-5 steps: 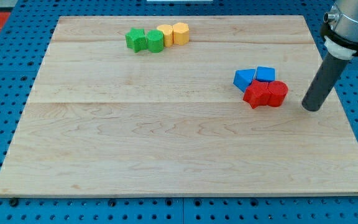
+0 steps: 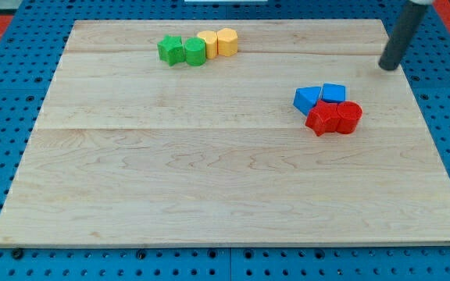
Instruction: Move your arm top right side of the yellow hexagon
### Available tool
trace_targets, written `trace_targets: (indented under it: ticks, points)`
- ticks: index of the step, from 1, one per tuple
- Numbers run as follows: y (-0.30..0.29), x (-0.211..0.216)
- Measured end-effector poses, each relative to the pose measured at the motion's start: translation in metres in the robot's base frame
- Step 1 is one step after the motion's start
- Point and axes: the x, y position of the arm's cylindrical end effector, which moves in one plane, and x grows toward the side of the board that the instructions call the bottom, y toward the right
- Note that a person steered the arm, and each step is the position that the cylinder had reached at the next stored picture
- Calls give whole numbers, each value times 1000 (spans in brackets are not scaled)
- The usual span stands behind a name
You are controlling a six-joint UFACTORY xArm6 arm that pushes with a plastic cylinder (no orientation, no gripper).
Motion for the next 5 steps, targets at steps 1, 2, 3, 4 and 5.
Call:
trace_targets:
  ticks: [1, 2, 3, 4, 5]
  points:
    - [-31, -22]
    - [-76, -68]
    - [-128, -97]
    - [-169, -98]
    - [-239, -97]
